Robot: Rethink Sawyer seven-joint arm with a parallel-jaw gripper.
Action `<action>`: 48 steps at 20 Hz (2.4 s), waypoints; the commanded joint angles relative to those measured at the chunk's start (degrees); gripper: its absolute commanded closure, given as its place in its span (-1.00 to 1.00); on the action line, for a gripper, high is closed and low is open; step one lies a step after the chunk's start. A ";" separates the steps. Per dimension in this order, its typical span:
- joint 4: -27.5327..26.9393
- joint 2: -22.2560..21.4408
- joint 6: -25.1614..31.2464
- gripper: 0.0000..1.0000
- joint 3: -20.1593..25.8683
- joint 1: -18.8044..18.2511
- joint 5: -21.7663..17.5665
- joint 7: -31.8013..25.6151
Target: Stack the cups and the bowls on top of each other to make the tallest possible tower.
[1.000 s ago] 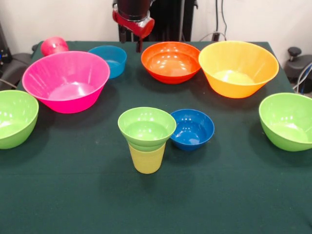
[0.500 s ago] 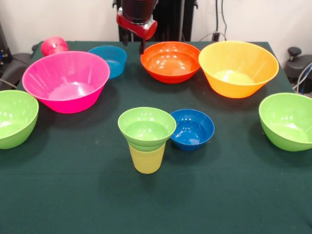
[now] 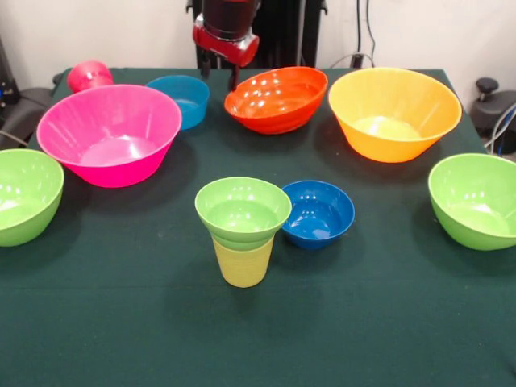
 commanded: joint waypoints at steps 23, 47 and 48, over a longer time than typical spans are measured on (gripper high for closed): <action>-2.09 -0.47 5.46 -1.00 10.13 -3.64 -1.98 0.97; -4.94 -1.86 11.17 -1.00 12.56 -5.83 -2.39 -0.25; -5.08 -2.03 11.78 -1.00 12.65 -5.94 -2.44 -0.61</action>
